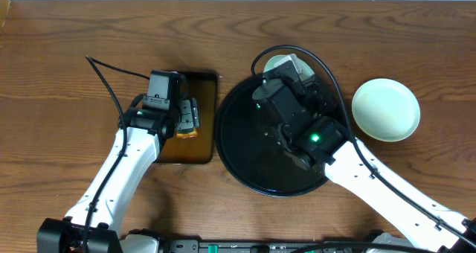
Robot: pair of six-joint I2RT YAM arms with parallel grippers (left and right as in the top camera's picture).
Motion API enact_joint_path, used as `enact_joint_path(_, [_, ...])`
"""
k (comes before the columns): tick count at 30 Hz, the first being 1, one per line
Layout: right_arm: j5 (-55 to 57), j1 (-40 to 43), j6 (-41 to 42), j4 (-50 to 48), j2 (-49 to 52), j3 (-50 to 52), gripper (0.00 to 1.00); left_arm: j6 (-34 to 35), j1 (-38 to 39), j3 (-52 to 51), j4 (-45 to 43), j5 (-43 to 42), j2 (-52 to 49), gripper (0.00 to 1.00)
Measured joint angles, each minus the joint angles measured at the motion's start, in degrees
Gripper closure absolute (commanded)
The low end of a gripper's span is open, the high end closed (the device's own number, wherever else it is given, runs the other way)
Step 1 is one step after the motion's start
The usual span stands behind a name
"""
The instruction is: Clean dirty plates on tray and stack at the side
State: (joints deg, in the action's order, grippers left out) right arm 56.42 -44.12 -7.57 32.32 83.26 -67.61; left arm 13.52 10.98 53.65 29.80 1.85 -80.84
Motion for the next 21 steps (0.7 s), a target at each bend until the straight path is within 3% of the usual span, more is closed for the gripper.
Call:
enact_joint_path(13, [2.6,0.1,-0.7,-0.9,0.0,0.0,0.99,0.0,0.0,0.0,0.0,0.0,0.0,0.21])
enact_joint_path(21, [-2.7,8.1,8.5,2.8,0.0,0.0,0.99,0.0,0.0,0.0,0.0,0.0,0.0,0.21])
